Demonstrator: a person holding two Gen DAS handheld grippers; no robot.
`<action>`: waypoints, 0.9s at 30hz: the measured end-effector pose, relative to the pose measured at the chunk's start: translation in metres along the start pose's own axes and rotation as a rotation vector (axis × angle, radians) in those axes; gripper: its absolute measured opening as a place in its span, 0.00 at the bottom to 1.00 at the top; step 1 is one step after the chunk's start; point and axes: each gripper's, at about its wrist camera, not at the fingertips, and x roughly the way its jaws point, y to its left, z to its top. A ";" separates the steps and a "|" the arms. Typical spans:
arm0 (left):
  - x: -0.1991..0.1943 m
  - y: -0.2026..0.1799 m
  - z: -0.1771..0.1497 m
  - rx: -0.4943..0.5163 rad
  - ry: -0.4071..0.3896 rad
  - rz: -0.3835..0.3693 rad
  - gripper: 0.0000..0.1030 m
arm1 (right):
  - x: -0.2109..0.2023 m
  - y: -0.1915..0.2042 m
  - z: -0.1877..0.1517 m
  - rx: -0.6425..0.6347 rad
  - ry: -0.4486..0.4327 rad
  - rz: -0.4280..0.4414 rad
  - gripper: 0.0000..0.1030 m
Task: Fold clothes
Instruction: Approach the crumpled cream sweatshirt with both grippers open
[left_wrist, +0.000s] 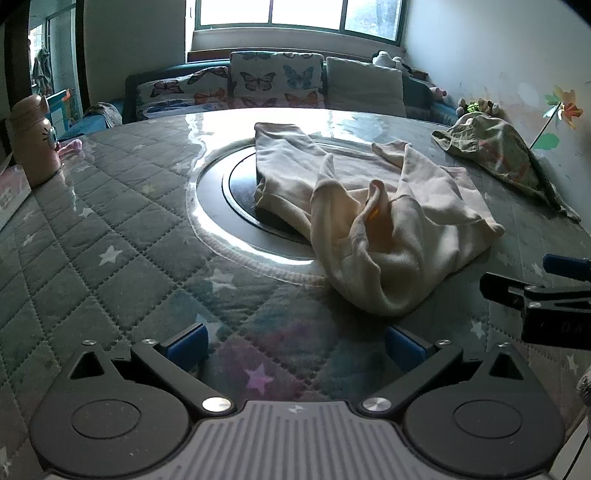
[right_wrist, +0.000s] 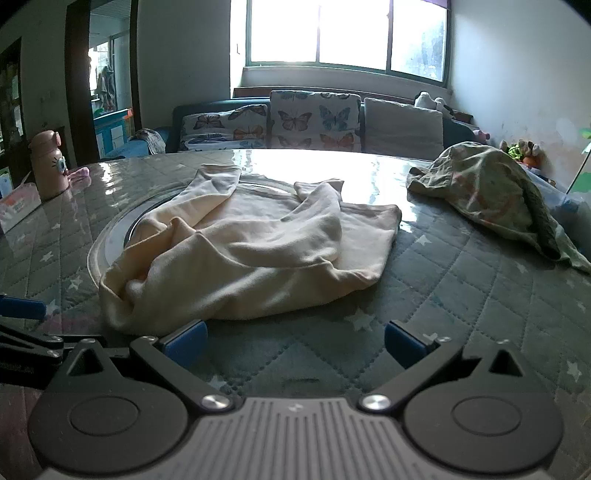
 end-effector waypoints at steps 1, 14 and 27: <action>0.000 -0.001 0.000 0.003 0.000 0.001 1.00 | 0.001 0.000 0.000 0.000 0.001 -0.001 1.00; -0.003 -0.003 -0.005 0.006 0.002 0.018 1.00 | -0.003 0.003 -0.005 0.000 0.011 0.012 1.00; -0.011 -0.006 -0.013 0.010 0.007 0.030 1.00 | -0.012 0.005 -0.009 -0.004 0.005 0.021 1.00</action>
